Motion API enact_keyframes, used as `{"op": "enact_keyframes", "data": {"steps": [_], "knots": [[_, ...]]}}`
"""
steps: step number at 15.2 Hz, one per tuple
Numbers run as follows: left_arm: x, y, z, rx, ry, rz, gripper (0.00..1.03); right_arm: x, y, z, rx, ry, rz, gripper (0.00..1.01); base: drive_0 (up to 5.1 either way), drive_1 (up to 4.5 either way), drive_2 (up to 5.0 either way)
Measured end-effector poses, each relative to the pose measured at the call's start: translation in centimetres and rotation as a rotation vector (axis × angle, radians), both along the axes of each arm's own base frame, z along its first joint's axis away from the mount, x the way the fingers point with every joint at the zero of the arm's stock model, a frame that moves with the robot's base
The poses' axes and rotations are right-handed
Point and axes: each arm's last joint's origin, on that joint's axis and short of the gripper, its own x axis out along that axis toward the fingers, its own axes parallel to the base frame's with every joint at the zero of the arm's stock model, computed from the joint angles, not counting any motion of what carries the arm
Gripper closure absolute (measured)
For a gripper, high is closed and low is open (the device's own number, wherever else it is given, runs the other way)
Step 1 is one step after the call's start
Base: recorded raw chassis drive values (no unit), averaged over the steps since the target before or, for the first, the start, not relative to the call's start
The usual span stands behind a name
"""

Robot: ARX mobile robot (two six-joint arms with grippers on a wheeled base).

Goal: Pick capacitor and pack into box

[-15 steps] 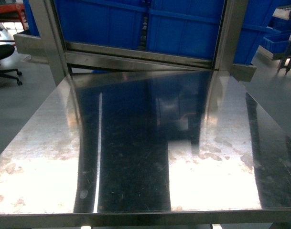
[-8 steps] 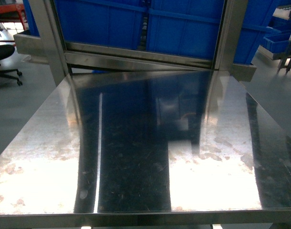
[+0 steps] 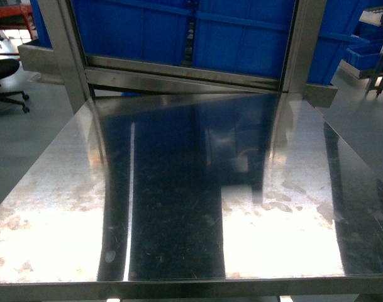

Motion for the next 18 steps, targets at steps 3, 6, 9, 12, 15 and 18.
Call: {"op": "enact_keyframes", "data": {"steps": [3, 6, 9, 12, 15, 18], "knots": [[-1.1, 0.0, -0.5, 0.000, 0.031, 0.001, 0.58, 0.0, 0.0, 0.0, 0.000, 0.000, 0.000, 0.03, 0.0, 0.00, 0.0], [-1.2, 0.0, -0.4, 0.001, 0.018, 0.000, 0.58, 0.0, 0.0, 0.0, 0.000, 0.000, 0.000, 0.03, 0.0, 0.00, 0.0], [-1.2, 0.0, -0.4, 0.001, 0.015, 0.000, 0.58, 0.0, 0.0, 0.0, 0.000, 0.000, 0.000, 0.03, 0.0, 0.00, 0.0], [-1.2, 0.0, -0.4, 0.001, 0.014, 0.000, 0.58, 0.0, 0.0, 0.0, 0.000, 0.000, 0.000, 0.03, 0.0, 0.00, 0.0], [-1.2, 0.0, -0.4, 0.001, 0.014, 0.000, 0.58, 0.0, 0.0, 0.0, 0.000, 0.000, 0.000, 0.03, 0.0, 0.00, 0.0], [-1.2, 0.0, -0.3, 0.001, 0.011, 0.000, 0.58, 0.0, 0.0, 0.0, 0.000, -0.003, 0.000, 0.03, 0.0, 0.00, 0.0]]}}
